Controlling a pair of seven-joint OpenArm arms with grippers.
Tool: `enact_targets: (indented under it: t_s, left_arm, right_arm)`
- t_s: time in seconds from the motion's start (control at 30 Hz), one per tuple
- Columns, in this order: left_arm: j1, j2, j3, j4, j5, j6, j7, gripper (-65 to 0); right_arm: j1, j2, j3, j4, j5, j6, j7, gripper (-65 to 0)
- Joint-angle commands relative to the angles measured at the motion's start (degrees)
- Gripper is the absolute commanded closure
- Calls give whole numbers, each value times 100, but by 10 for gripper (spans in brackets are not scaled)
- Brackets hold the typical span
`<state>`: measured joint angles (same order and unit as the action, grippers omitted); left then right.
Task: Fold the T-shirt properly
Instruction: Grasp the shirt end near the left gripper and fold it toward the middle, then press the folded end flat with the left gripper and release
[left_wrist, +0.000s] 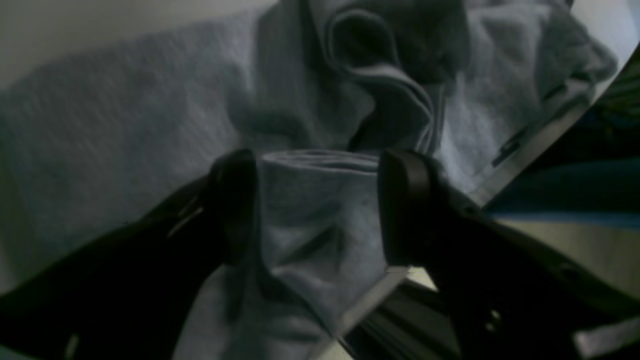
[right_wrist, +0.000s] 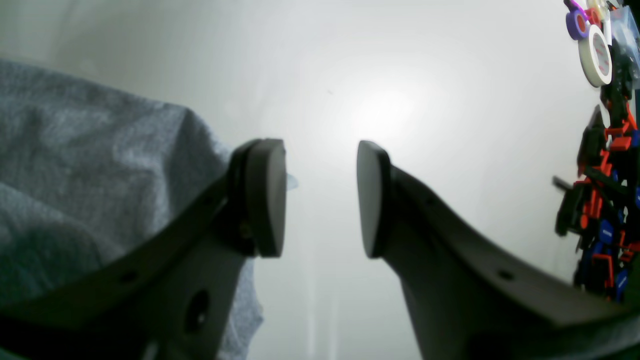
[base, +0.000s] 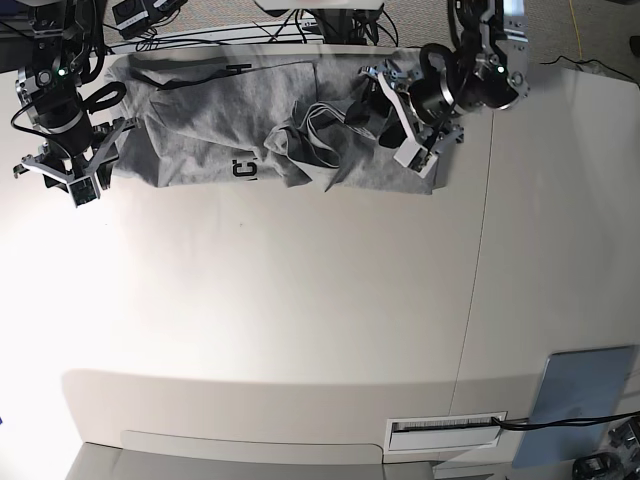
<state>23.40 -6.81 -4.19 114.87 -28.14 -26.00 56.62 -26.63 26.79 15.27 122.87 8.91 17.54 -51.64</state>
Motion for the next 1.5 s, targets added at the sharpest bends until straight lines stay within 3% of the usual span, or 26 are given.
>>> enact_targets:
  t_s: [0.0,0.1,0.27,0.43,0.53,0.67,0.77,0.87,1.0,1.13,1.33,1.47]
  left_arm:
    - [50,-2,-7,35,81,-20,-184,-388]
    - [72,0,0,-79,170,0,-39,-388]
    - [72,-4,520,-142,-264,-136,326,-386]
    - [-151,-2,1390,-140,-1596,-680,1003,-386]
    - [-487,-2,1665,-140,-2583,-734,1659,-386]
    - [-748,-2,1552,-140,-2732,-774,1506,-386]
    - [-804,-2,1143,-140,-2371,-678,1250,-386]
    - [-800,-2,651,-140,-1510,-442,933,-386]
    - [-798,-4,466,-162,-695,-470,540,-374]
    - [-804,-2,859,-240,125,-455,-240,-343]
    - [-881,-4,1759,-254,1731,337,-564,-343]
    - [-981,-2,1989,-254,1762,442,-743,-343]
  right_arm:
    - [26,98,50,76,-33,-50,74,-233]
    - [28,101,50,76,-33,-50,66,-233]
    - [28,98,50,76,-33,-48,74,-233]
    - [26,101,50,76,-35,-48,52,-233]
    - [28,101,50,76,-35,-46,2,-233]
    - [28,101,50,76,-35,-48,-138,-233]
    - [26,101,85,76,-35,-48,-275,-233]
    - [28,101,151,76,-35,-48,-280,-233]
    - [28,98,173,76,-31,-48,-269,-233]
    - [28,101,173,76,-33,-48,-262,-233]
    - [28,101,173,76,-33,-50,-345,-233]
    - [28,101,173,76,-33,-52,-348,-233]
